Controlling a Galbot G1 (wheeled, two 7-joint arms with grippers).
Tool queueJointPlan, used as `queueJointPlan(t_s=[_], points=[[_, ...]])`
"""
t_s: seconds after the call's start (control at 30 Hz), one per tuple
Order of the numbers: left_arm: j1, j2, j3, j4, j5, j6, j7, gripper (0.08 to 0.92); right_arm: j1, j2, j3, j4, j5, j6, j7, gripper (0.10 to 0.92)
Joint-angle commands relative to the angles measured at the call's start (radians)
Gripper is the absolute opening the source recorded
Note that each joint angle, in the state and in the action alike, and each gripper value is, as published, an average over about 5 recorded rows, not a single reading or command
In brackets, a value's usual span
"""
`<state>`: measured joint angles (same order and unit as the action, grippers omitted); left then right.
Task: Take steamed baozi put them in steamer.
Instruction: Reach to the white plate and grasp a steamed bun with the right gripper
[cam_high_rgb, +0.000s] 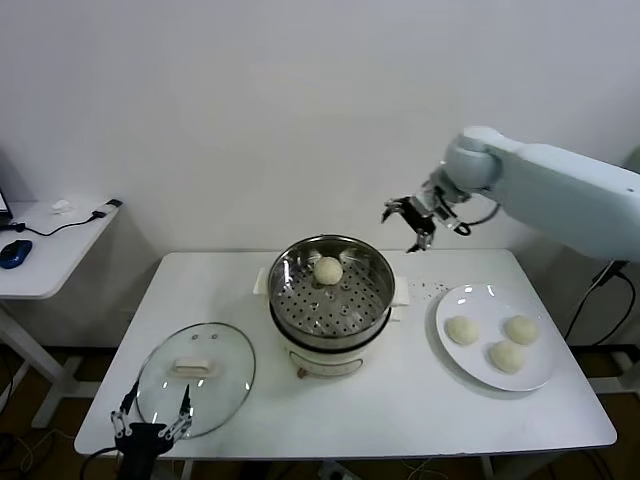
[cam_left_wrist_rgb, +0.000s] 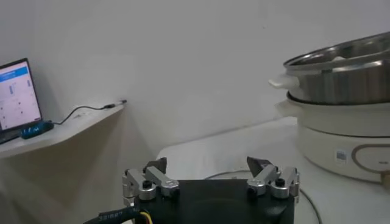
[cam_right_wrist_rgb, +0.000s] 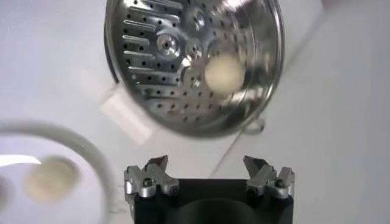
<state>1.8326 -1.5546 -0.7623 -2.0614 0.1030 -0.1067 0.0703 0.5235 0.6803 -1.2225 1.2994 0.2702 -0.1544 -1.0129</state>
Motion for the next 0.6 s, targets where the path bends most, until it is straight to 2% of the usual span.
queueJointPlan(t_s=[0.03,0.27,0.6], points=[[0.011,0.000,-0.004,-0.006,0.001,-0.003,0.000,0.823,-0.180,-0.153,0.096,-0.025,0.110,-0.190,-0.056,0.823],[0.027,-0.003,-0.015,-0.006,-0.010,-0.009,-0.001,0.823,-0.325,-0.050,0.186,-0.221,-0.093,-0.072,-0.147,0.823],[0.033,-0.006,-0.014,0.004,-0.005,-0.008,-0.001,0.823,-0.422,0.077,0.225,-0.376,-0.180,-0.038,-0.153,0.823]])
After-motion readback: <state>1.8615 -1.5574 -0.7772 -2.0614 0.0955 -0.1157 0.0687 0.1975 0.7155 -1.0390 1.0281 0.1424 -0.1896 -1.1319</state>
